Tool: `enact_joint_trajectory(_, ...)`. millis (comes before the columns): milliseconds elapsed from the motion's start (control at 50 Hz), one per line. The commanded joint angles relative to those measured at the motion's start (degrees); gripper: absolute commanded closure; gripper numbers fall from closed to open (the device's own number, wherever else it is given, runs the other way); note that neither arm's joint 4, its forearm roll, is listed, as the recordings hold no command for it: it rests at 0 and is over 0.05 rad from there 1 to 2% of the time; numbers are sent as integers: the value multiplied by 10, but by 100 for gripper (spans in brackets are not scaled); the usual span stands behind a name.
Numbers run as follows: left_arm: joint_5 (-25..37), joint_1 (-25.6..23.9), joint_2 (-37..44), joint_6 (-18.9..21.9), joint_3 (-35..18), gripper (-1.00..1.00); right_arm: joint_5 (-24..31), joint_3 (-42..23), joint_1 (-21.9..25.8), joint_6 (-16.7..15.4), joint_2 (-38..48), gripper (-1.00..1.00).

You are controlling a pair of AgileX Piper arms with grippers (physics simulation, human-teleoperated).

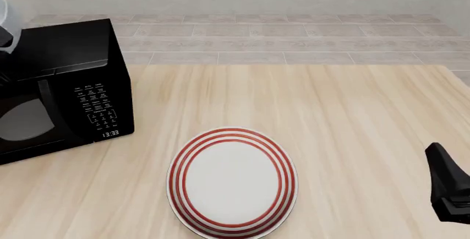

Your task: Pick up the white bowl and put it on the plate.

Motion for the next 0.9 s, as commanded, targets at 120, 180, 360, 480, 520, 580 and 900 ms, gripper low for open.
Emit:
enact_joint_trajectory(120,20,4,-14,12,-15,100,2,-3,0,0,1,-100)
enact_joint_trajectory(180,43,3,-31,15,-24,100,4,-4,0,0,0,-100)
enact_joint_trajectory(360,87,4,-67,23,-43,100,6,-5,0,0,-1,-100)
enact_joint_trajectory(480,114,5,-85,24,-58,100,2,-3,0,0,1,-100)
enact_joint_trajectory(520,118,5,-91,25,-58,100,3,-3,0,0,0,-100)
enact_joint_trajectory(580,143,-2,-102,9,-72,100,3,-3,0,0,0,-100)
enact_joint_trajectory(900,227,-87,-166,-47,-83,100,3,-2,0,0,-1,-100)
